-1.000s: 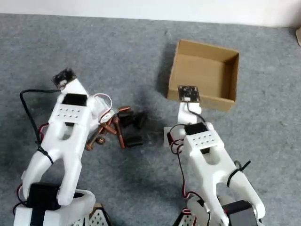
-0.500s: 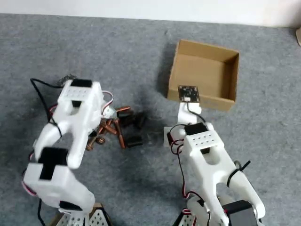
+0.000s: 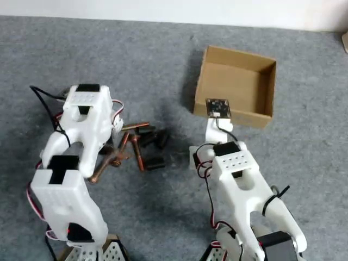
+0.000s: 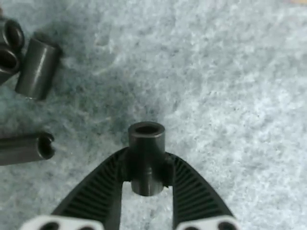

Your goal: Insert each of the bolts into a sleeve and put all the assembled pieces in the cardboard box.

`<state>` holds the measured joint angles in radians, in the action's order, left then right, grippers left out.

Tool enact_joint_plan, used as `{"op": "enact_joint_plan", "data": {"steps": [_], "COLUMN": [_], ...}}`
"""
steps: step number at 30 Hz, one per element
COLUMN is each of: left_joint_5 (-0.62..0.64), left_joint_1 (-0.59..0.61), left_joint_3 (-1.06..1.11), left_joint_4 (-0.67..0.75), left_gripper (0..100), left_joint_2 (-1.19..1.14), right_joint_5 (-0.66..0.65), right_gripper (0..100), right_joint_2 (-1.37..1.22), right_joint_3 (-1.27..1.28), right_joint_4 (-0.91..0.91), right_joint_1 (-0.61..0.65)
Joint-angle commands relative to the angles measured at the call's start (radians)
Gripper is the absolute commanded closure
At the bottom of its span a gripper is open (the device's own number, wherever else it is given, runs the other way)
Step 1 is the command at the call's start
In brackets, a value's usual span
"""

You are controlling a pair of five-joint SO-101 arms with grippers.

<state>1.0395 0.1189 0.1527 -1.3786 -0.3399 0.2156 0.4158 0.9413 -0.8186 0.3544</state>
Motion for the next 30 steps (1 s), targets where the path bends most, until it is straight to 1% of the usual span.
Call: {"op": "enact_joint_plan", "data": {"steps": [1, 9, 11, 13, 15, 18, 20, 24, 28, 30], "left_joint_5": [0.003, -0.011, -0.091, -0.198, -0.318, -0.531, -0.628, -0.651, -0.651, -0.660], "left_joint_1": [0.012, -0.005, -0.025, -0.039, -0.042, -0.044, -0.065, -0.153, -0.211, -0.234], "left_joint_3": [-0.018, -0.016, -0.016, -0.019, -0.024, -0.015, -0.001, 0.090, 0.157, 0.200], "left_joint_4": [-0.012, -0.012, -0.012, -0.012, -0.012, -0.006, -0.009, -0.002, 0.078, 0.110], "left_gripper": [99, 100, 100, 100, 100, 100, 100, 100, 100, 100], "left_joint_2": [0.015, 0.013, 0.016, 0.016, 0.022, 0.067, 0.104, 0.206, 0.381, 0.484], "right_joint_5": [-0.012, -0.012, -0.012, -0.012, -0.012, -0.012, -0.012, -0.012, -0.015, -0.017], "right_gripper": [99.5, 99.5, 99.5, 99.5, 99.5, 99.5, 99.5, 99.5, 99.5, 99.5], "right_joint_2": [0.039, 0.039, 0.039, 0.039, 0.039, 0.039, 0.039, 0.041, 0.051, 0.051], "right_joint_3": [-0.004, -0.004, -0.004, -0.004, -0.004, -0.004, -0.002, 0.001, 0.065, 0.087], "right_joint_4": [0.015, 0.016, 0.016, 0.016, 0.016, 0.016, 0.016, 0.041, 0.136, 0.156], "right_joint_1": [-0.012, -0.012, -0.012, -0.012, -0.012, -0.008, -0.007, -0.007, -0.007, -0.007]}}
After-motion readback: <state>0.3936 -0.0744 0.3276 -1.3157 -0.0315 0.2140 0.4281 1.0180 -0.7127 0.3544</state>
